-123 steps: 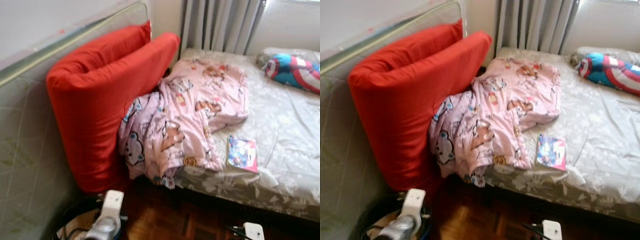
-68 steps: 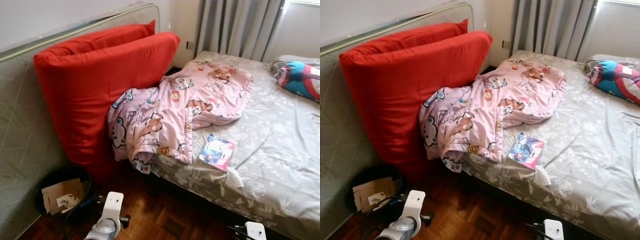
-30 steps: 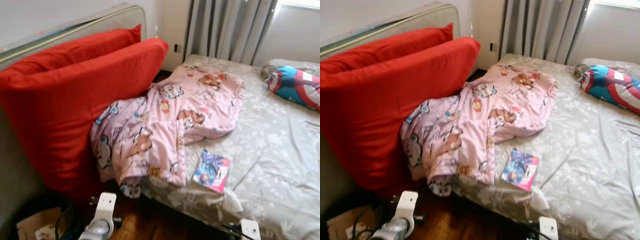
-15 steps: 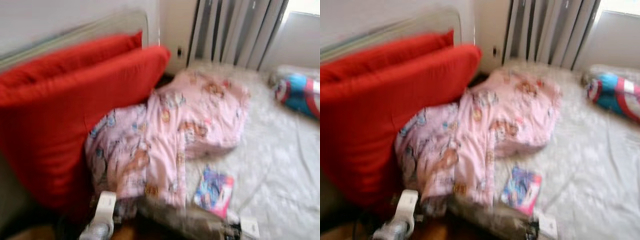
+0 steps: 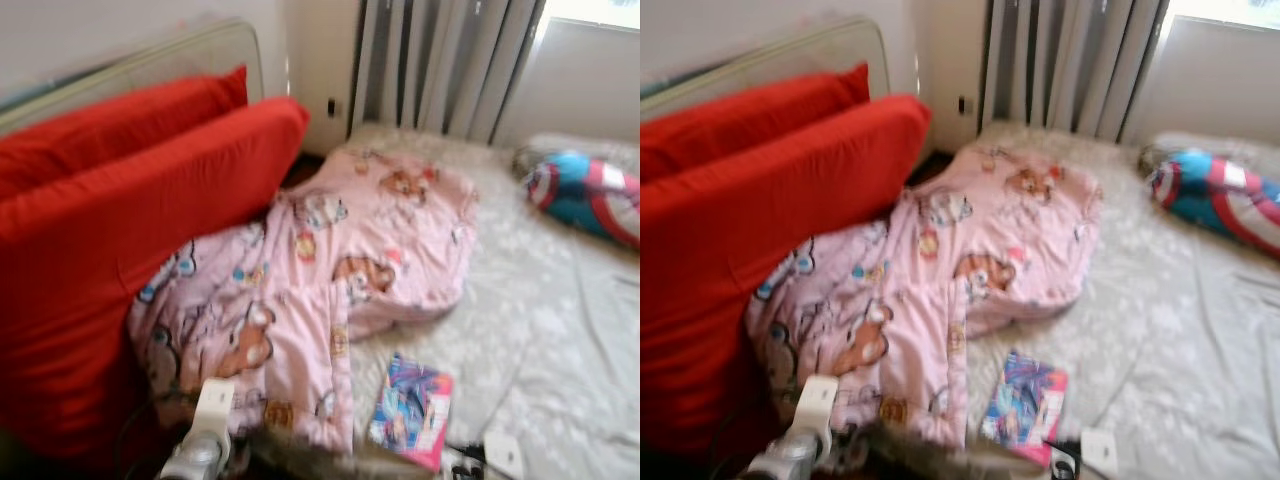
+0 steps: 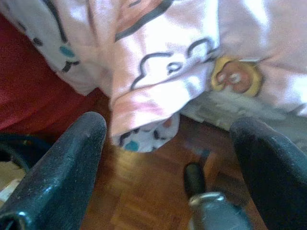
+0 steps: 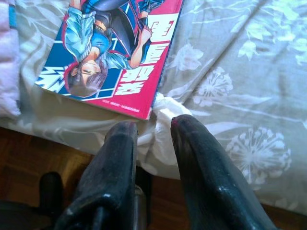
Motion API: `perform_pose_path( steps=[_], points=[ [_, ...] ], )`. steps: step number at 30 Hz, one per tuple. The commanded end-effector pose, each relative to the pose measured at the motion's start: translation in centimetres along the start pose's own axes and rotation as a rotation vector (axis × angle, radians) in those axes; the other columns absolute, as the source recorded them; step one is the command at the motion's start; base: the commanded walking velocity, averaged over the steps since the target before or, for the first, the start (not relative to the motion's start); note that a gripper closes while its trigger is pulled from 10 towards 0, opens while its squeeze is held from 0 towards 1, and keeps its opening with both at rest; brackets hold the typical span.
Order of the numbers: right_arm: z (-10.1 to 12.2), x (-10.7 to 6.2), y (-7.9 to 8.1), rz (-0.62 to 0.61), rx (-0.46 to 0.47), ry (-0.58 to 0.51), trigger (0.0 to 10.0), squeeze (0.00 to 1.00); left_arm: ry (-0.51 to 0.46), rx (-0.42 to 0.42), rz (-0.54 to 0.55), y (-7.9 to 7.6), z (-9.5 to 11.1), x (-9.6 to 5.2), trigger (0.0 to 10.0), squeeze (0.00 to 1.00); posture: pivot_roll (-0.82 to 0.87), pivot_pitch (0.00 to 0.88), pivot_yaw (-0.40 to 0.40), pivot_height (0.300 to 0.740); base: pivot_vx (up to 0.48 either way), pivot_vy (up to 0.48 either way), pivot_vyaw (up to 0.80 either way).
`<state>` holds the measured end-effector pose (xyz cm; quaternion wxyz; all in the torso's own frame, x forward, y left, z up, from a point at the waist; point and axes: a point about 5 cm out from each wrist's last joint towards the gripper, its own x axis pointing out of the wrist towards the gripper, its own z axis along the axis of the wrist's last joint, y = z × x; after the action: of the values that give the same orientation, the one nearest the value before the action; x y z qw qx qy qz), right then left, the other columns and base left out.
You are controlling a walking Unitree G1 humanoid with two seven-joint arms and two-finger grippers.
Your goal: Clean up the room
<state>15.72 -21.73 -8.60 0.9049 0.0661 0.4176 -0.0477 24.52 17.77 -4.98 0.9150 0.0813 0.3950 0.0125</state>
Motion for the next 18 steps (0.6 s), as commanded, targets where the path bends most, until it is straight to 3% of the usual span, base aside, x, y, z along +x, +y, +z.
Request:
perform_pose_path(
  steps=[1,7,10,13,18],
  points=[
    [0.3,-0.1,-0.2,0.011,-0.002,-0.048,10.0,0.0,0.021,-0.01,-0.011,-0.3,-0.8,-0.1,10.0,0.0,-0.03,0.0,-0.026,0.74,0.0,0.0,0.0],
    [1.0,-0.2,-0.2,0.0,0.035,-0.14,10.0,0.0,0.007,-0.011,-0.009,-0.2,-0.7,-0.1,10.0,0.0,-0.04,0.0,-0.023,0.74,0.0,0.0,0.0],
    [1.9,-0.3,0.1,0.032,-0.033,-0.217,10.0,0.0,-0.035,-0.032,0.006,-0.1,-0.4,-0.2,10.0,0.0,-0.04,0.0,-0.021,0.74,0.0,0.0,0.0],
    [2.1,-0.5,0.0,0.008,0.028,-0.274,10.0,0.0,-0.09,-0.066,0.019,0.0,-0.1,-0.2,10.0,0.0,-0.04,0.0,-0.017,0.74,0.0,0.0,0.0],
    [2.3,-0.6,0.0,0.015,0.047,-0.31,10.0,0.0,-0.182,-0.098,0.054,0.2,0.6,-0.4,10.0,0.0,-0.04,0.0,-0.012,0.74,0.0,0.0,0.0]
  ],
)
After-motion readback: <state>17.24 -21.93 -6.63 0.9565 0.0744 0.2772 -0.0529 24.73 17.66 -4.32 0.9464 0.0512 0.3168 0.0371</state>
